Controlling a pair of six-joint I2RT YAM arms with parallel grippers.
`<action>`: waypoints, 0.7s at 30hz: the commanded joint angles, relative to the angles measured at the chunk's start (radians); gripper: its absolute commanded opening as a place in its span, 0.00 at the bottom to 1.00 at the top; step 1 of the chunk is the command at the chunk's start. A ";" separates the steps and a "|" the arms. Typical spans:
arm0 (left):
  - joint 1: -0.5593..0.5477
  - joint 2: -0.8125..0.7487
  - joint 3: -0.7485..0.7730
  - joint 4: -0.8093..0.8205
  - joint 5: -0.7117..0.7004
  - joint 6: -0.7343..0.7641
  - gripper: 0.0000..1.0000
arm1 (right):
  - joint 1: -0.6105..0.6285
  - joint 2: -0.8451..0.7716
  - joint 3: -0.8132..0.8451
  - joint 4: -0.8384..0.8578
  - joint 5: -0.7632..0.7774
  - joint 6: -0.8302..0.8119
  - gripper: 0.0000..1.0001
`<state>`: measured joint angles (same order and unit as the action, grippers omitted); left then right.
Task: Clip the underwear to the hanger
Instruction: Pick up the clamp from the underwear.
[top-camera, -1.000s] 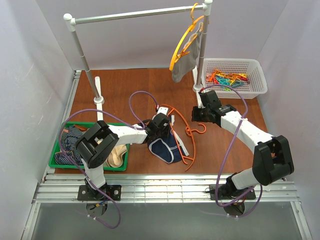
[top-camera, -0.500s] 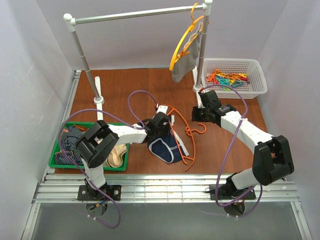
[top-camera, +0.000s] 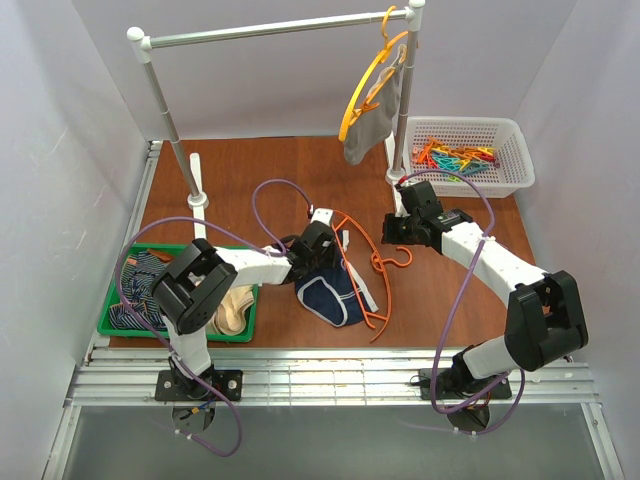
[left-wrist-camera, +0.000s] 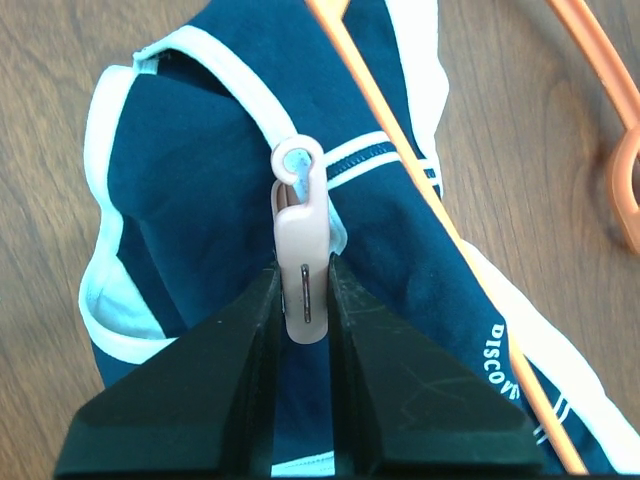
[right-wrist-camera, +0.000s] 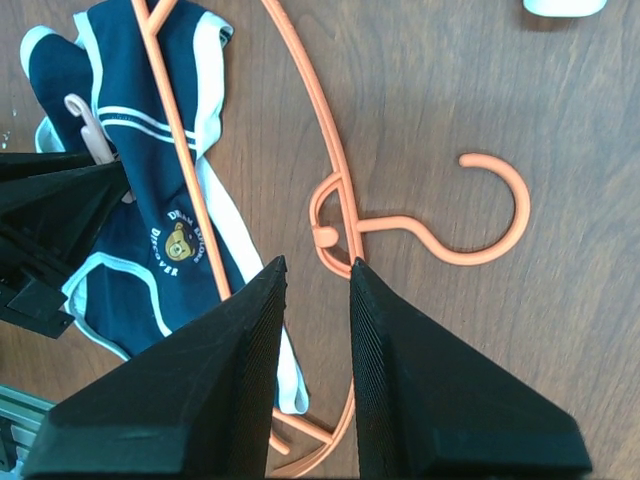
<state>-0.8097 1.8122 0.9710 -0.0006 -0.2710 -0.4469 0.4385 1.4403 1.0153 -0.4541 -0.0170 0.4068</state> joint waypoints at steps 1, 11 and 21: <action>0.006 -0.060 -0.025 0.037 0.032 0.039 0.12 | -0.004 -0.032 -0.014 0.008 -0.023 -0.025 0.22; 0.050 -0.313 -0.075 -0.090 0.352 0.146 0.10 | -0.010 -0.092 0.094 -0.058 -0.265 -0.187 0.26; 0.086 -0.522 -0.066 -0.288 0.860 0.284 0.07 | -0.102 -0.205 0.158 -0.135 -0.767 0.025 0.49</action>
<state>-0.7204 1.3315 0.8993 -0.1806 0.4080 -0.2432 0.3626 1.2831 1.1225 -0.5583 -0.5621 0.3298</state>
